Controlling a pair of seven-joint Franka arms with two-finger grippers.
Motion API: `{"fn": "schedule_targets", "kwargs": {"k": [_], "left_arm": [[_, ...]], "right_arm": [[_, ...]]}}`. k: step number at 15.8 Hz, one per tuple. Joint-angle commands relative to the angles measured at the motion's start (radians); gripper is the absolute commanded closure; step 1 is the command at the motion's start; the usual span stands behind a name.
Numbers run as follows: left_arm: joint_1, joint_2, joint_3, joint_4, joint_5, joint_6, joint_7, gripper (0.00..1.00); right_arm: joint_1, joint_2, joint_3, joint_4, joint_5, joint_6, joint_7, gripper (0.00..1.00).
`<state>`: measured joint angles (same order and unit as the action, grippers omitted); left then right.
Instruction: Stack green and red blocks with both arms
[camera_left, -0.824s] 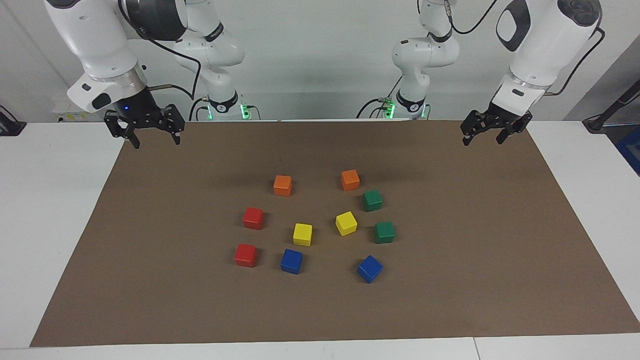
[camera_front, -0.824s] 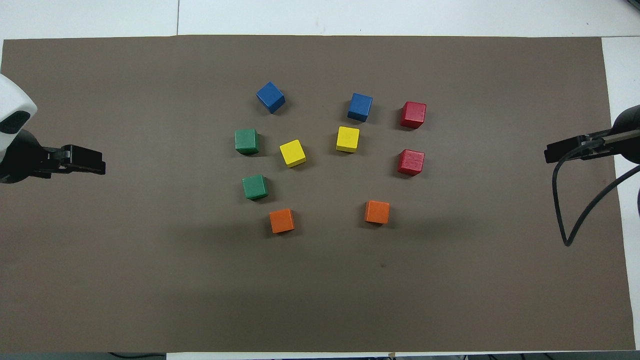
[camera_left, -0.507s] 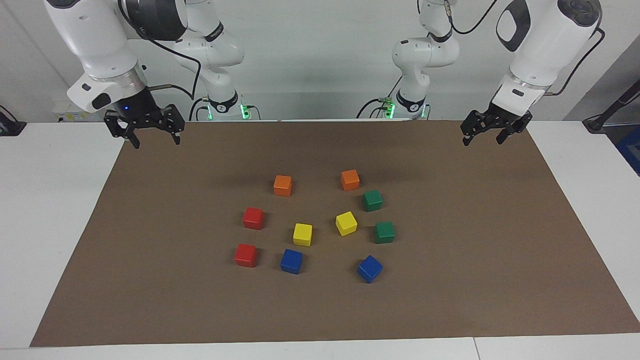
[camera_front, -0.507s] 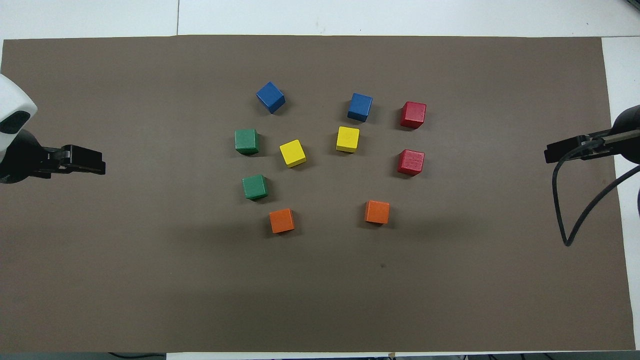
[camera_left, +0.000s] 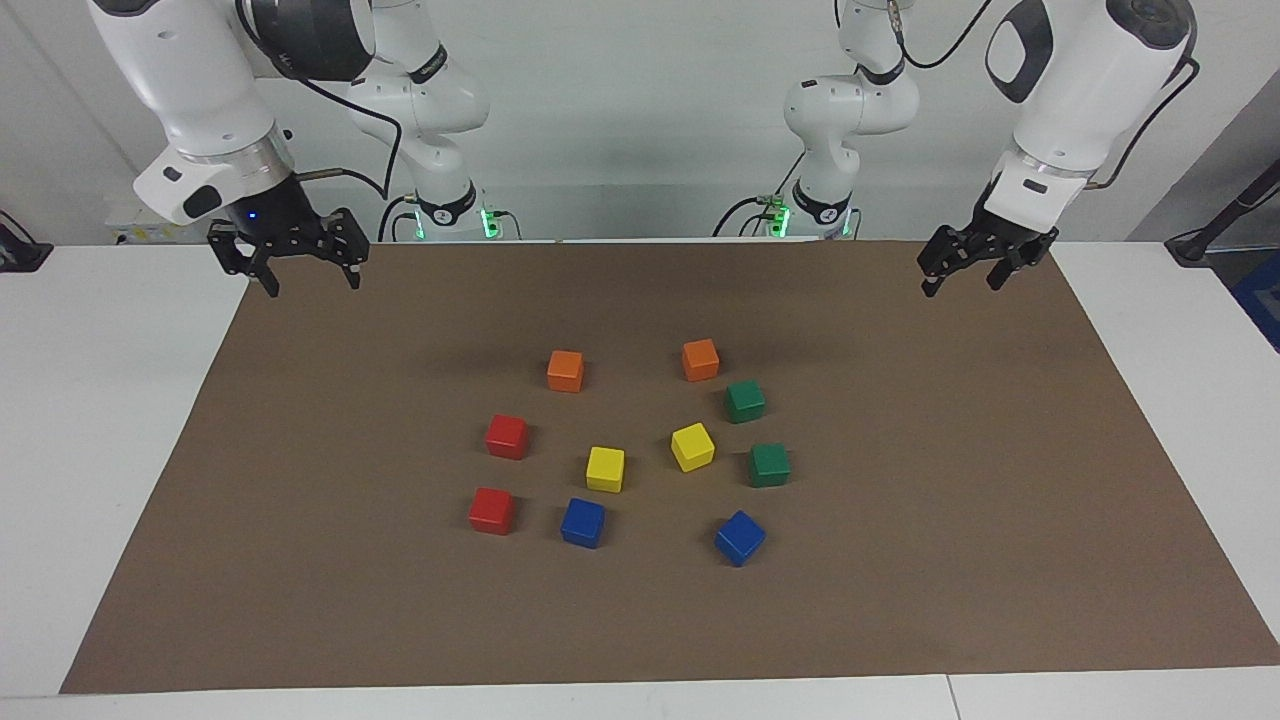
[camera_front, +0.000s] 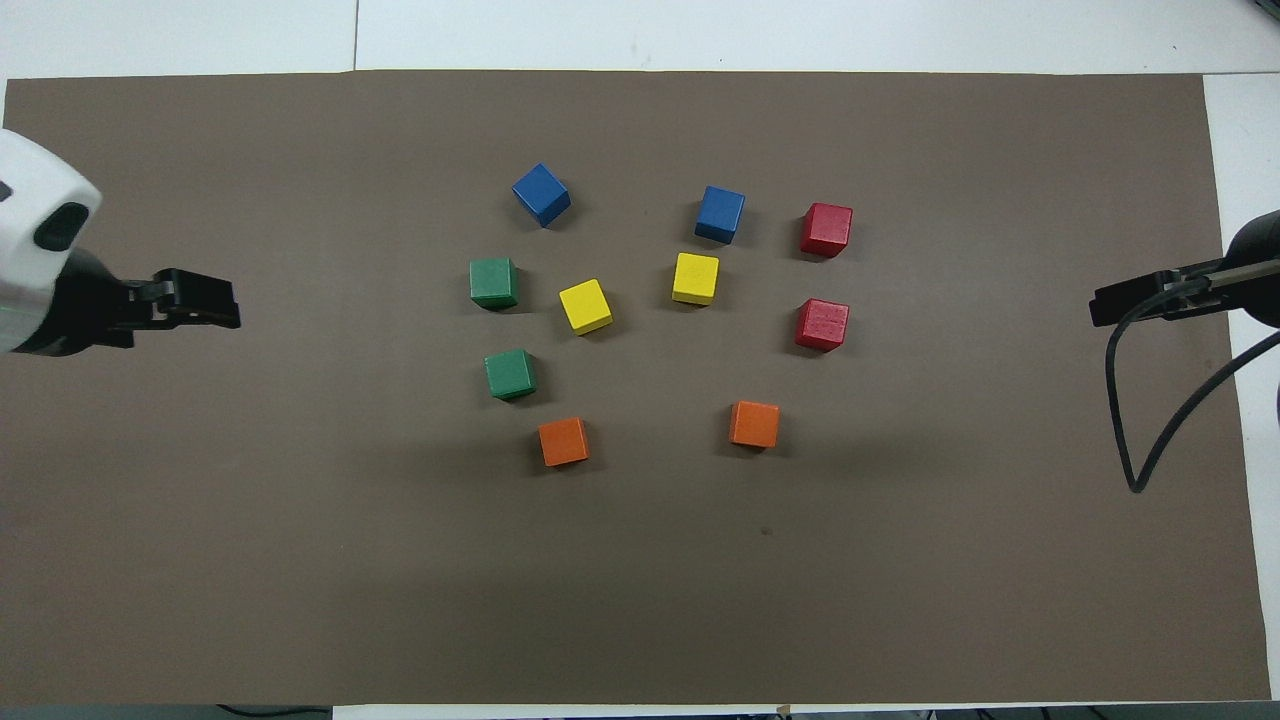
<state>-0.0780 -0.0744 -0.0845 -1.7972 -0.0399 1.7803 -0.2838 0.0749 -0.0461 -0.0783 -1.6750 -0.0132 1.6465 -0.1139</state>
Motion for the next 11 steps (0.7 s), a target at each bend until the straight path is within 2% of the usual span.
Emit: {"fn": "schedule_targets", "kwargs": {"k": [1, 3, 6, 9, 11], "left_arm": [[-0.112, 0.077, 0.003, -0.056, -0.011, 0.123, -0.179, 0.0], [-0.179, 0.143, 0.006, -0.088, -0.009, 0.206, -0.198, 0.0], [-0.216, 0.175, 0.005, -0.217, -0.009, 0.381, -0.201, 0.0], [-0.22, 0.225, 0.003, -0.226, -0.011, 0.432, -0.233, 0.0], [-0.256, 0.252, 0.003, -0.225, -0.011, 0.477, -0.291, 0.0]], "right_arm": [[-0.014, -0.014, 0.006, 0.0, 0.013, -0.016, 0.01, 0.0], [-0.012, -0.015, 0.008, -0.009, 0.013, -0.013, 0.02, 0.0], [0.011, -0.021, 0.017, -0.043, 0.012, 0.002, 0.164, 0.0], [0.08, -0.018, 0.018, -0.13, 0.012, 0.129, 0.282, 0.0], [0.123, 0.015, 0.018, -0.173, 0.012, 0.203, 0.4, 0.0]]}}
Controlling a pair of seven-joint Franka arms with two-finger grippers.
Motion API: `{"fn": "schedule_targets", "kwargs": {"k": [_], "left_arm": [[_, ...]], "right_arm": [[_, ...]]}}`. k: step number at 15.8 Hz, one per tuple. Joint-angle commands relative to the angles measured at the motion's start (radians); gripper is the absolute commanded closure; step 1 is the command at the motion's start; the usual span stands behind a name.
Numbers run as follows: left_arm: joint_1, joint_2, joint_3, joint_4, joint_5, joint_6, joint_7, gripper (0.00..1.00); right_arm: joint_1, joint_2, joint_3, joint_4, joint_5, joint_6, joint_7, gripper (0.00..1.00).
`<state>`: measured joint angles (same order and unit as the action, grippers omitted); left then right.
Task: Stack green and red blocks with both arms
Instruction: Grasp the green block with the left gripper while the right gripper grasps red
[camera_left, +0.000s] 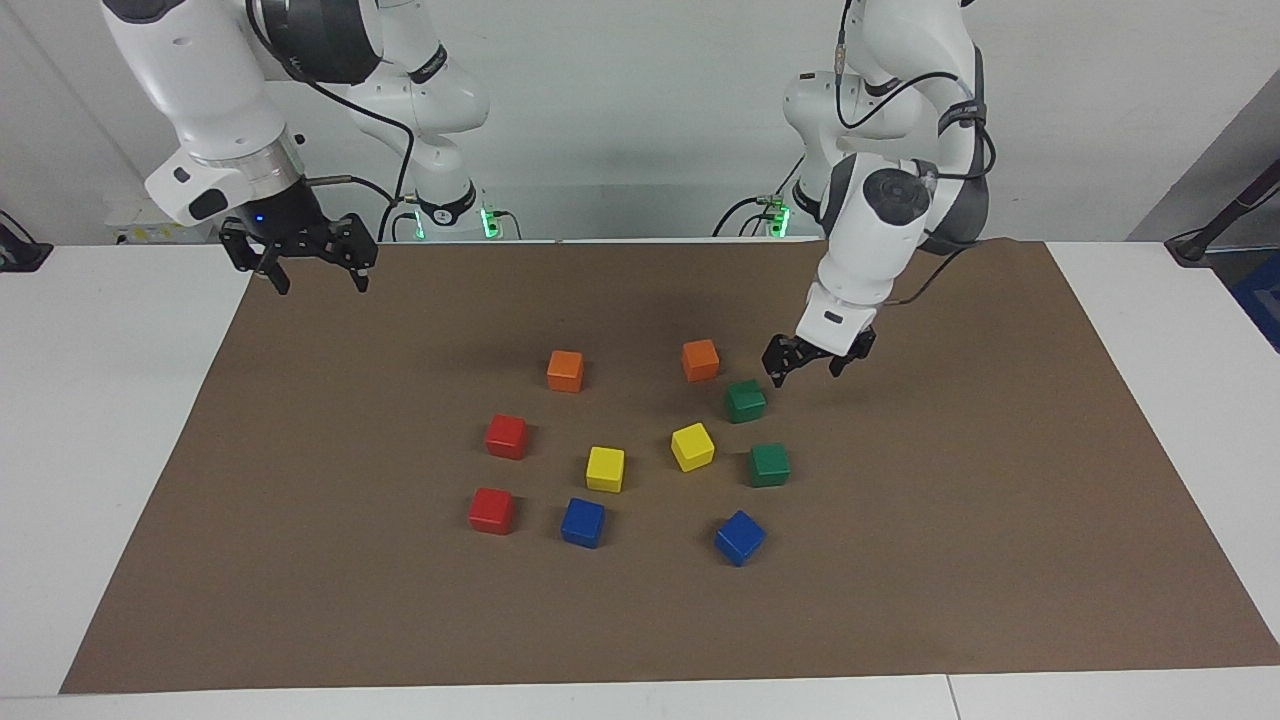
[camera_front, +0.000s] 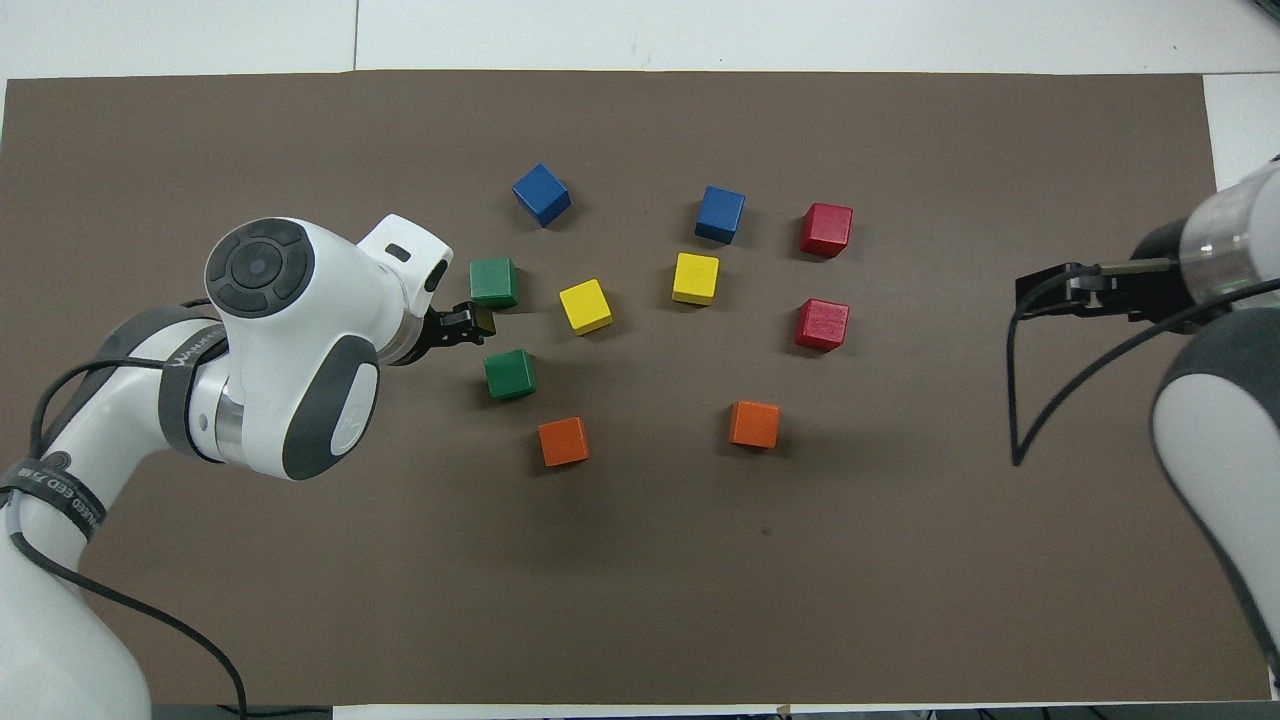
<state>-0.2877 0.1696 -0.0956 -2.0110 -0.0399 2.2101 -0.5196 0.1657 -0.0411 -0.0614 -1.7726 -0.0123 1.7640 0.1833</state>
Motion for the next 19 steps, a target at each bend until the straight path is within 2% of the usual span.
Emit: {"fn": "schedule_targets", "kwargs": {"k": [1, 5, 8, 15, 18, 19], "left_arm": [[-0.053, 0.024, 0.016, -0.003, -0.011, 0.054, -0.059, 0.0], [-0.097, 0.097, 0.017, 0.028, -0.009, 0.075, -0.096, 0.0], [-0.099, 0.1, 0.017, 0.017, -0.008, 0.079, -0.097, 0.0], [-0.131, 0.128, 0.017, -0.012, -0.008, 0.118, -0.158, 0.0], [-0.136, 0.131, 0.017, -0.02, -0.008, 0.131, -0.209, 0.18], [-0.143, 0.13, 0.017, -0.028, -0.008, 0.134, -0.214, 0.33]], "right_arm": [[0.05, 0.047, 0.002, -0.077, 0.011, 0.115, 0.152, 0.0], [0.112, 0.179, 0.003, -0.074, 0.017, 0.254, 0.327, 0.0], [0.138, 0.26, 0.003, -0.074, 0.018, 0.357, 0.352, 0.0], [0.15, 0.366, 0.003, -0.062, 0.018, 0.457, 0.4, 0.0], [0.166, 0.392, 0.003, -0.062, 0.018, 0.471, 0.406, 0.0], [0.167, 0.4, 0.003, -0.064, 0.017, 0.471, 0.406, 0.0]]}}
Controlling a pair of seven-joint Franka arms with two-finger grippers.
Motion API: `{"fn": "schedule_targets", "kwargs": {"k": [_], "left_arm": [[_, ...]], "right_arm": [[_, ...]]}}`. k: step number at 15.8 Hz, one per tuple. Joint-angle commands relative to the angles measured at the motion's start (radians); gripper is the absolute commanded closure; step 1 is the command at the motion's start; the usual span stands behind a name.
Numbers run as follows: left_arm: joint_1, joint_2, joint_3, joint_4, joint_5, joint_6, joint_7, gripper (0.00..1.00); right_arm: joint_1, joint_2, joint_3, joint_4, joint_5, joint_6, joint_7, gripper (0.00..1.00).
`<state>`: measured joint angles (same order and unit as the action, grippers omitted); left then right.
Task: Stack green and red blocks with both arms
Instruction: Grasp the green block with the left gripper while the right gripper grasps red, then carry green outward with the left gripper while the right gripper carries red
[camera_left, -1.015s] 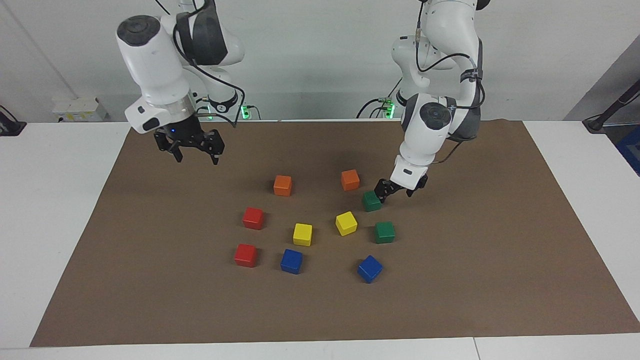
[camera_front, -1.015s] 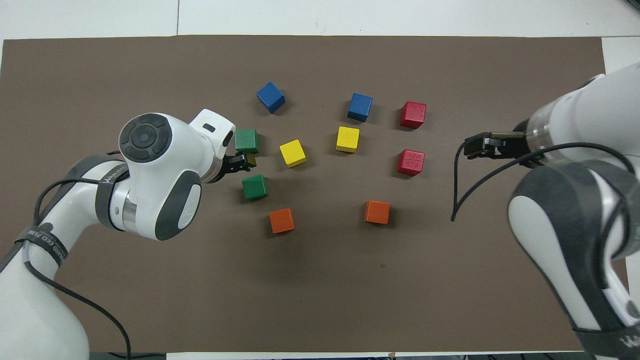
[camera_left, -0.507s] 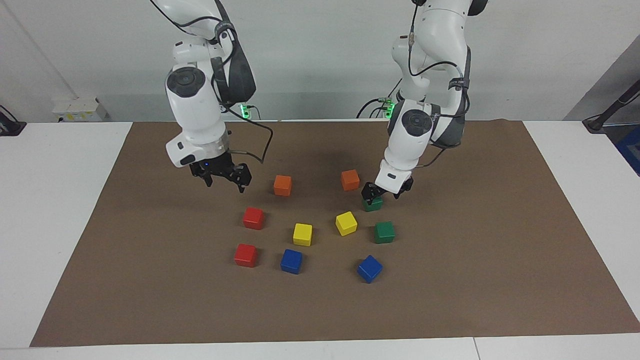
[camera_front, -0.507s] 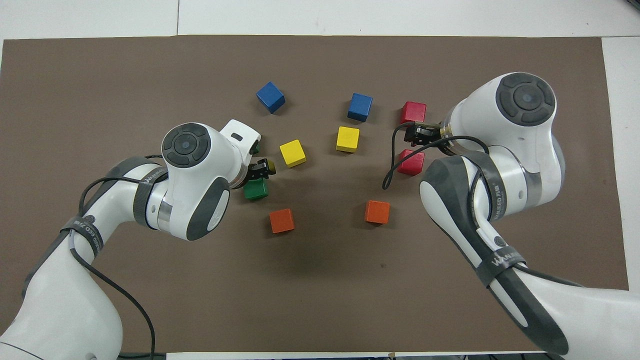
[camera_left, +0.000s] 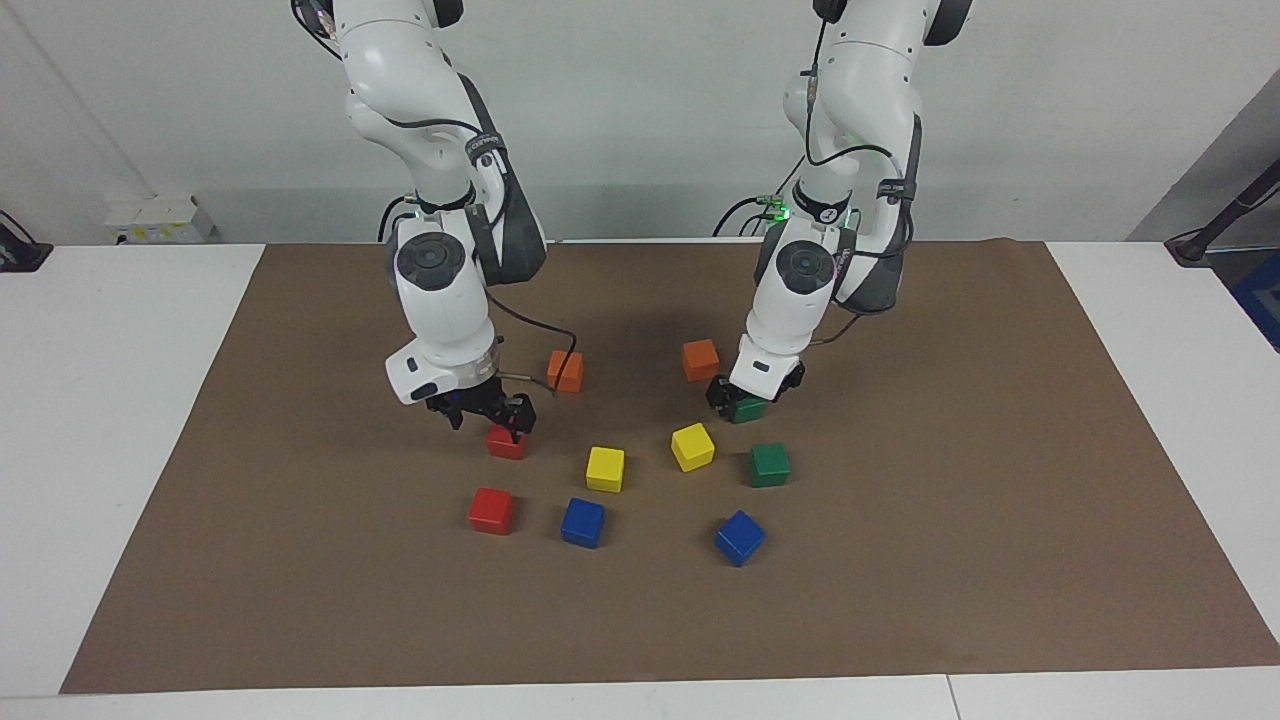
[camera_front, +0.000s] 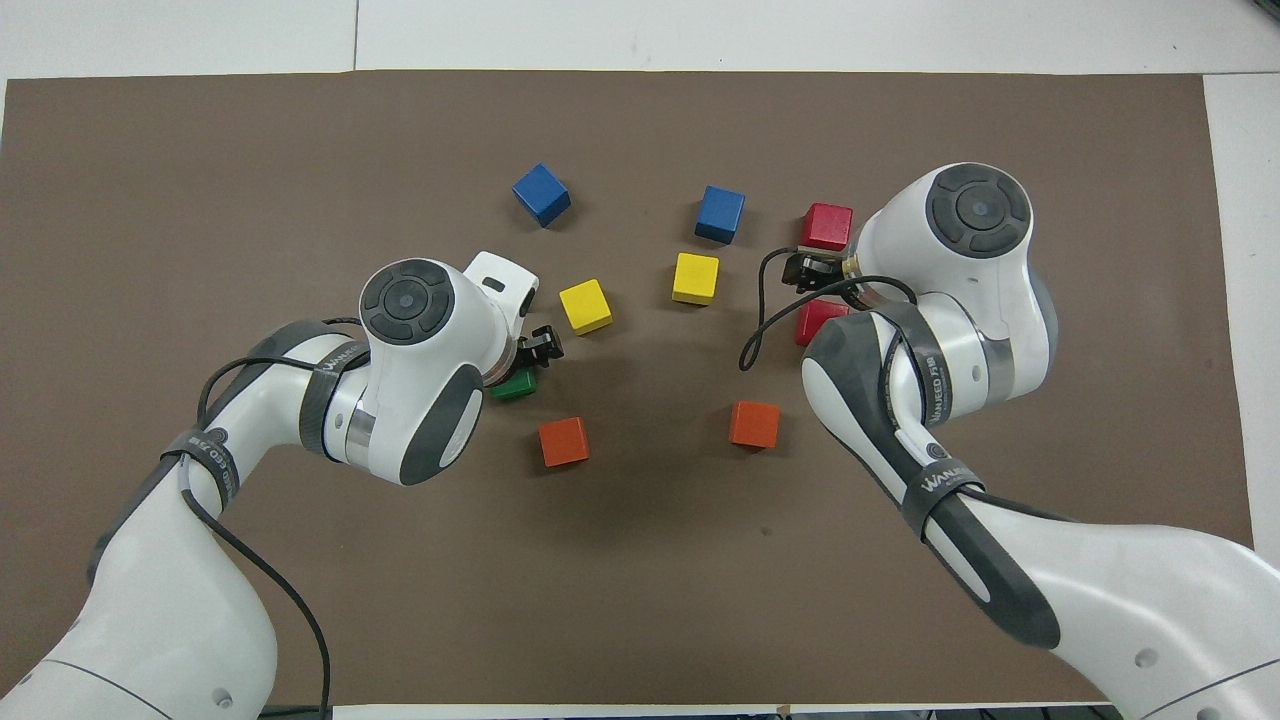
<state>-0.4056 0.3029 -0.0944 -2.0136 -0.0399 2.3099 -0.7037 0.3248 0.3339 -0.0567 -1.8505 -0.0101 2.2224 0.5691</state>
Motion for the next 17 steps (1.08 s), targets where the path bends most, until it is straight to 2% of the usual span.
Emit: {"fn": "schedule_targets", "kwargs": {"k": [1, 2, 4, 6, 8, 11, 13, 14, 15, 16, 17], "left_arm": [[-0.032, -0.004, 0.018, -0.027, -0.008, 0.028, -0.03, 0.69], [-0.03, -0.005, 0.019, -0.025, -0.005, 0.014, -0.03, 1.0], [-0.015, -0.016, 0.027, -0.002, 0.035, -0.051, -0.01, 1.0], [0.062, -0.051, 0.03, 0.032, 0.077, -0.142, 0.073, 1.0], [0.15, -0.064, 0.03, 0.055, 0.075, -0.179, 0.244, 1.0], [0.295, -0.058, 0.03, 0.061, 0.077, -0.165, 0.493, 1.0], [0.379, -0.051, 0.028, 0.07, 0.077, -0.152, 0.646, 1.0], [0.399, -0.047, 0.028, 0.07, 0.075, -0.13, 0.676, 1.0], [0.409, -0.032, 0.028, 0.07, 0.077, -0.103, 0.681, 1.0], [0.41, -0.012, 0.03, 0.072, 0.077, -0.083, 0.682, 1.0], [0.412, -0.007, 0.03, 0.064, 0.078, -0.069, 0.684, 1.0]], "right_arm": [[0.01, 0.027, -0.002, 0.01, 0.015, 0.013, 0.018, 0.0], [0.01, 0.028, -0.002, 0.004, 0.015, 0.013, 0.009, 0.0], [0.01, 0.031, -0.002, -0.009, 0.015, 0.013, -0.006, 0.0], [0.01, 0.036, -0.002, -0.025, 0.015, 0.025, -0.014, 0.0], [0.011, 0.036, -0.002, -0.061, 0.015, 0.06, -0.032, 0.0], [0.011, 0.036, -0.002, -0.088, 0.015, 0.088, -0.037, 0.02], [0.011, 0.036, -0.002, -0.093, 0.015, 0.089, -0.04, 0.15], [0.011, 0.036, 0.0, -0.095, 0.015, 0.089, -0.04, 0.26], [0.013, 0.036, 0.004, -0.096, 0.015, 0.089, -0.041, 0.45], [0.011, 0.036, 0.005, -0.096, 0.015, 0.088, -0.041, 0.78], [0.011, 0.036, 0.005, -0.096, 0.015, 0.088, -0.041, 1.0]]}}
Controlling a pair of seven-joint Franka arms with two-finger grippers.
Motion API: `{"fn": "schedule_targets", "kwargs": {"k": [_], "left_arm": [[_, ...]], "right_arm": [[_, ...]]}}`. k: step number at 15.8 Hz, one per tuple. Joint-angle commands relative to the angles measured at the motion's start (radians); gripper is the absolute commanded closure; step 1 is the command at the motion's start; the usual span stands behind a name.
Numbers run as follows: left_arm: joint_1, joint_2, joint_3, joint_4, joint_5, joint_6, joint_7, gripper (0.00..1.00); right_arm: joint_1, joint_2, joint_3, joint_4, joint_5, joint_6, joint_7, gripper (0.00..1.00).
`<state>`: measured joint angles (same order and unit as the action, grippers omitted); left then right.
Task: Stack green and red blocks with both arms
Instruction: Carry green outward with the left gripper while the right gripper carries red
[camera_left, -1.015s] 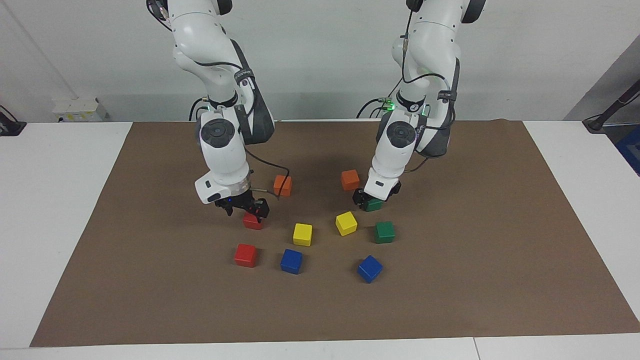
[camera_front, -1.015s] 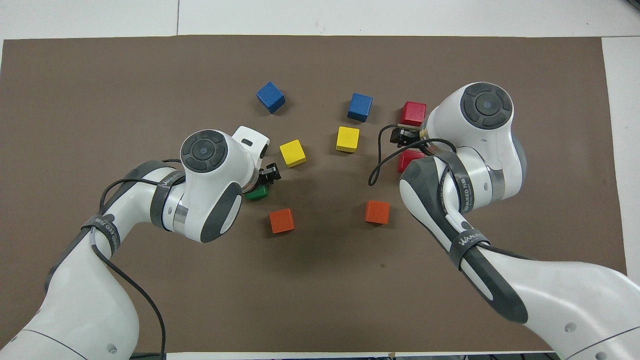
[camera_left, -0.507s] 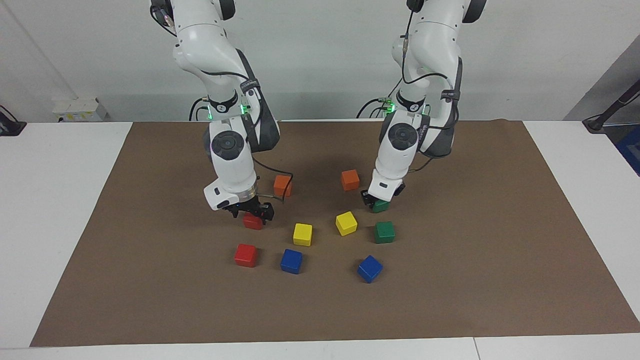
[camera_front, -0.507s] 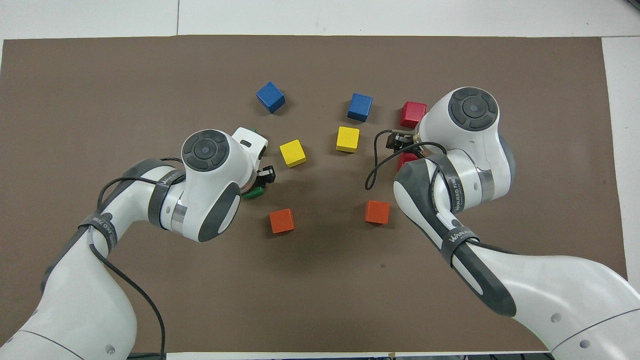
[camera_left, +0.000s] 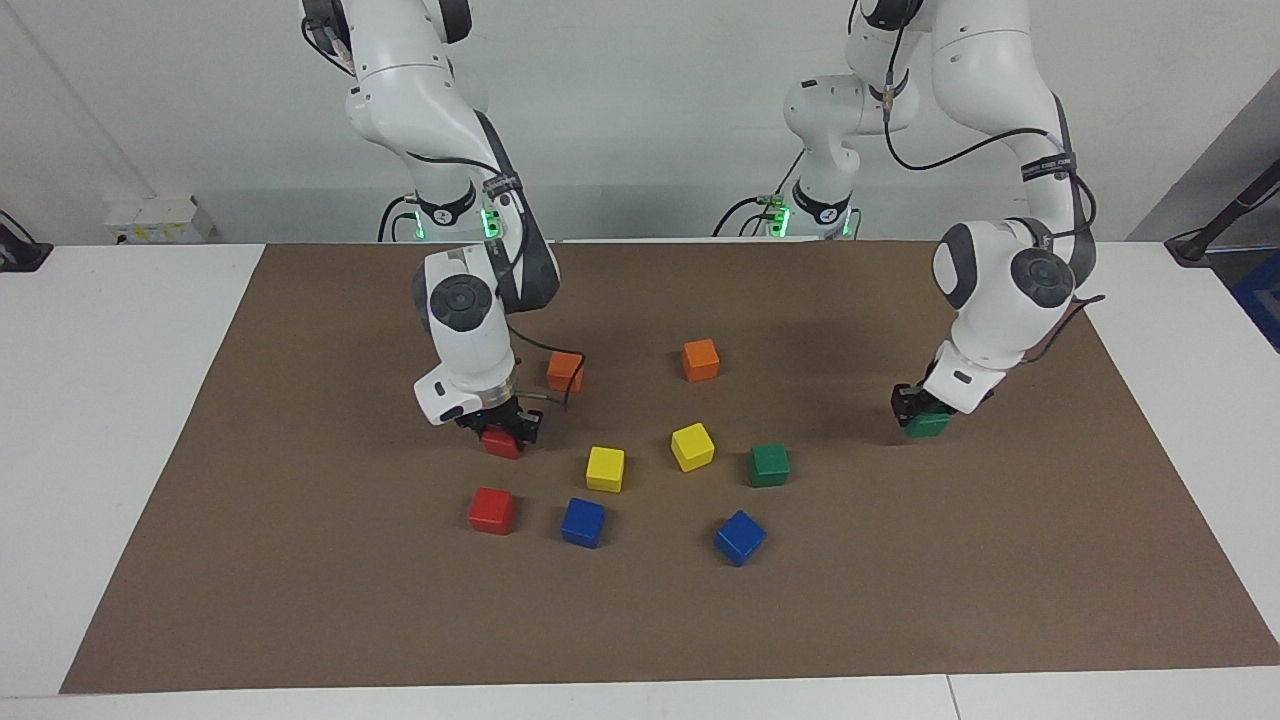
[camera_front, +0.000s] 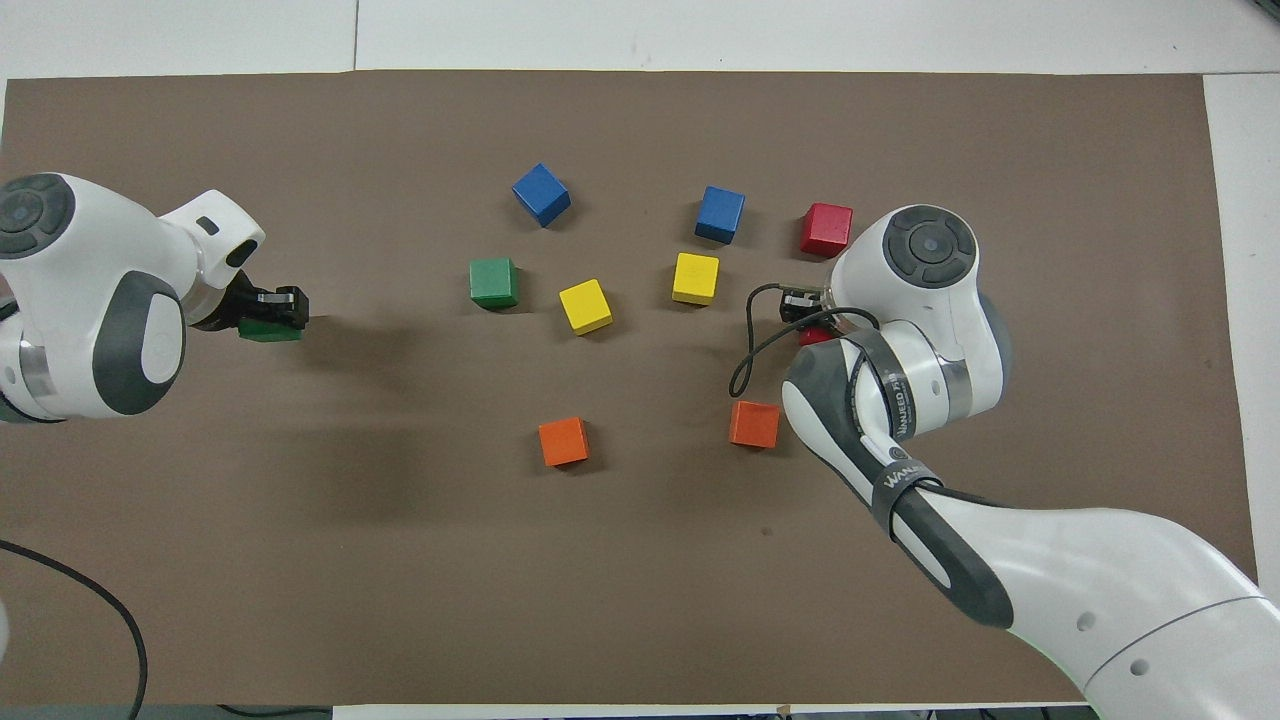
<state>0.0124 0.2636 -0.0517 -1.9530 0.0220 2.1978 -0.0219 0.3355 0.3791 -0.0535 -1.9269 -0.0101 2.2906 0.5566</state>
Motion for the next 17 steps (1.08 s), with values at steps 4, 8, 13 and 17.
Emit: {"fn": "schedule_targets", "kwargs": {"k": [4, 8, 13, 17], "left_arm": [[0.021, 0.037, -0.013, -0.003, 0.018, 0.054, 0.062, 1.0], [0.055, 0.037, -0.013, -0.014, 0.016, 0.054, 0.129, 1.0], [0.067, 0.036, -0.014, -0.041, 0.01, 0.088, 0.062, 1.0], [0.066, 0.031, -0.016, -0.075, 0.01, 0.115, 0.017, 1.0]], "right_arm": [[-0.013, -0.022, 0.001, -0.006, 0.015, -0.002, -0.096, 1.0], [-0.151, -0.106, 0.0, -0.018, 0.015, -0.025, -0.378, 1.0], [-0.297, -0.12, 0.001, -0.073, 0.015, 0.027, -0.587, 1.0], [-0.365, -0.062, 0.001, -0.09, 0.015, 0.095, -0.636, 1.0]]}}
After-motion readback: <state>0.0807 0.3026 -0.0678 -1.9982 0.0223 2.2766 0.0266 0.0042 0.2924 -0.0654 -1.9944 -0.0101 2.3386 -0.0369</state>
